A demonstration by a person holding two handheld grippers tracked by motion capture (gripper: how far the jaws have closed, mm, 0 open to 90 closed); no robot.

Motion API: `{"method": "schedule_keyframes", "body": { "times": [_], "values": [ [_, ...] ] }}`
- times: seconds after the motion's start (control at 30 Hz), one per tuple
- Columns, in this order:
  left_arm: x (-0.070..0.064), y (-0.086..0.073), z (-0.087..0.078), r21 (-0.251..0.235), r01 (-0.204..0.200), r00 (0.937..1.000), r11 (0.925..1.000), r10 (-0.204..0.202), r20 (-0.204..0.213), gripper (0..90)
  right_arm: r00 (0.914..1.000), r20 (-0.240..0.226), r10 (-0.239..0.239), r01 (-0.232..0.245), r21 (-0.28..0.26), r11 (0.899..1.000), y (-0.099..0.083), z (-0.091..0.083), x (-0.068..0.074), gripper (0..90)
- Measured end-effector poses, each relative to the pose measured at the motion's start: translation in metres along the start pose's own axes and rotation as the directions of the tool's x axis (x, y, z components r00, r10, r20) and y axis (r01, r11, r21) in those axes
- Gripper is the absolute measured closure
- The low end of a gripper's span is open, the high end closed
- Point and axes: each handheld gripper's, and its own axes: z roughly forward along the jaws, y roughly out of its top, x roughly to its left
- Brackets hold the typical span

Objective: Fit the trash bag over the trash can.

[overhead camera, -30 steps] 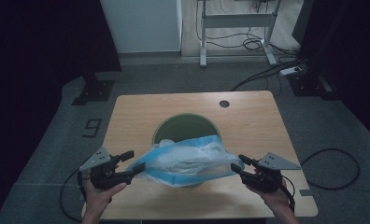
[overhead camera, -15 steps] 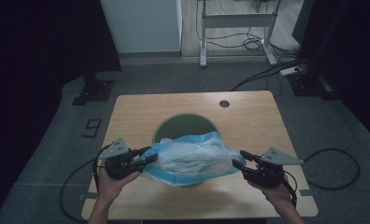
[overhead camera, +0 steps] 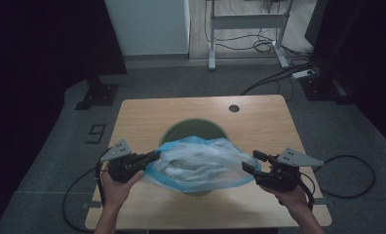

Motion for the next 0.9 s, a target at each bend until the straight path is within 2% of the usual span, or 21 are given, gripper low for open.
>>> {"method": "schedule_keyframes", "body": {
  "times": [0.1, 0.23, 0.3, 0.43, 0.5, 0.57, 0.63, 0.73, 0.9],
  "values": [
    [0.001, 0.001, 0.000, -0.010, 0.008, 1.0000, 0.9999, -0.008, 0.000, 90.0, 0.9999, -0.015, 0.000, -0.001, -0.012, 1.000, 0.004, -0.001, 0.001, 37.0],
    [0.001, 0.001, 0.001, -0.009, 0.008, 1.0000, 0.9999, -0.008, 0.000, 90.0, 0.9998, -0.019, -0.001, 0.001, 0.002, 1.000, 0.005, 0.000, 0.001, 37.5],
    [0.002, 0.003, 0.001, -0.014, 0.010, 0.9999, 0.9998, -0.010, -0.001, 90.0, 0.9998, -0.021, 0.003, -0.002, 0.016, 1.000, 0.005, 0.007, 0.001, 40.1],
    [0.004, 0.004, 0.002, -0.021, 0.015, 0.9999, 0.9997, -0.015, -0.001, 90.0, 0.9982, -0.058, -0.012, 0.014, 0.037, 0.999, 0.008, 0.019, 0.002, 54.3],
    [0.006, 0.005, 0.003, -0.022, 0.015, 0.9999, 0.9996, -0.015, -0.002, 90.0, 0.9971, -0.068, -0.033, 0.036, 0.047, 0.998, 0.009, 0.024, 0.003, 68.8],
    [0.007, 0.006, 0.004, -0.028, 0.018, 0.9998, 0.9995, -0.018, -0.004, 90.0, 0.9985, -0.036, -0.041, 0.043, 0.059, 0.997, 0.010, 0.028, 0.005, 79.5],
    [0.010, 0.008, 0.006, -0.027, 0.016, 0.9998, 0.9995, -0.016, -0.006, 90.0, 0.9994, -0.002, -0.035, 0.035, 0.055, 0.998, 0.013, 0.033, 0.002, 86.1],
    [0.014, 0.011, 0.009, -0.028, 0.018, 0.9998, 0.9994, -0.018, -0.007, 90.0, 0.9991, 0.031, -0.028, 0.027, 0.053, 0.998, 0.018, 0.040, -0.002, 88.4],
    [0.022, 0.015, 0.012, -0.031, 0.028, 0.9996, 0.9991, -0.028, -0.011, 90.0, 0.9928, 0.110, -0.048, 0.044, 0.033, 0.998, 0.026, 0.050, -0.006, 88.6]
  ]
}}
